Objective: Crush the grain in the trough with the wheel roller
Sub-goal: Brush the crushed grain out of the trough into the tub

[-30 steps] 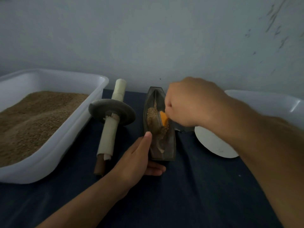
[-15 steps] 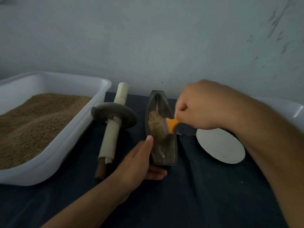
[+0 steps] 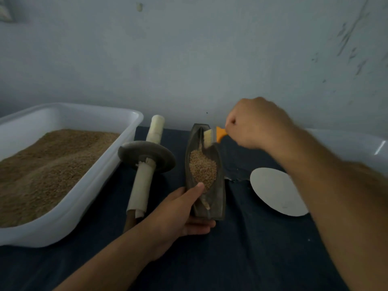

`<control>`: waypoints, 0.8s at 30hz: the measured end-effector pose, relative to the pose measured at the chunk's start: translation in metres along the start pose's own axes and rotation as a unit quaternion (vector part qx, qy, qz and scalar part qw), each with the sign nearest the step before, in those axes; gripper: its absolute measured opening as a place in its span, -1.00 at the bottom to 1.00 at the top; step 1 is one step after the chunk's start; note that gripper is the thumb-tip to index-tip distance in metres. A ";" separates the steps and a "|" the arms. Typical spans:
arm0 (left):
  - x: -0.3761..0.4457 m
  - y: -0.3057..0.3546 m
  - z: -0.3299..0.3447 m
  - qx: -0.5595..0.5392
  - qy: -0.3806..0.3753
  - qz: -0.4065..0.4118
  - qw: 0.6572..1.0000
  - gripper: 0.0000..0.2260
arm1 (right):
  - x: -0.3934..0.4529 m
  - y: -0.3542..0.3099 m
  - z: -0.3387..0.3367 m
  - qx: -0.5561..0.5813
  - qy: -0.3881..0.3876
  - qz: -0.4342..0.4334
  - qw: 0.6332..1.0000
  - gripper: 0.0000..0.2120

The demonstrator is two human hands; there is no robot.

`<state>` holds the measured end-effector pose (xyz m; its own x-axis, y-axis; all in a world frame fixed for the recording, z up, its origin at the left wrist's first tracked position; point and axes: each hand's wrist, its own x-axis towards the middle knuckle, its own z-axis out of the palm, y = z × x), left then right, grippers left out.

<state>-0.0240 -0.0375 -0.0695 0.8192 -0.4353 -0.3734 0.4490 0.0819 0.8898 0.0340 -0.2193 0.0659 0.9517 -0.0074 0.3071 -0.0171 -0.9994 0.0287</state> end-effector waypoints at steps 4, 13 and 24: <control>0.008 0.007 -0.002 -0.015 -0.026 -0.029 0.999 -0.66 | 0.009 -0.013 0.049 -0.019 0.031 -0.009 0.999 -0.84; 0.021 0.016 -0.002 -0.013 -0.014 -0.102 0.995 -0.79 | -0.008 -0.001 0.061 0.009 0.072 -0.022 0.997 -0.80; 0.020 0.016 0.004 -0.083 -0.015 -0.094 0.992 -0.78 | -0.074 0.047 0.061 0.098 0.076 0.016 0.992 -0.80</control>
<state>-0.0018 -0.0488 -0.0614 0.7050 -0.4840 -0.5185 0.6481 0.1427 0.7481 -0.0182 -0.2678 -0.0138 0.8940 -0.0485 0.4455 0.0285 -0.9859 -0.1646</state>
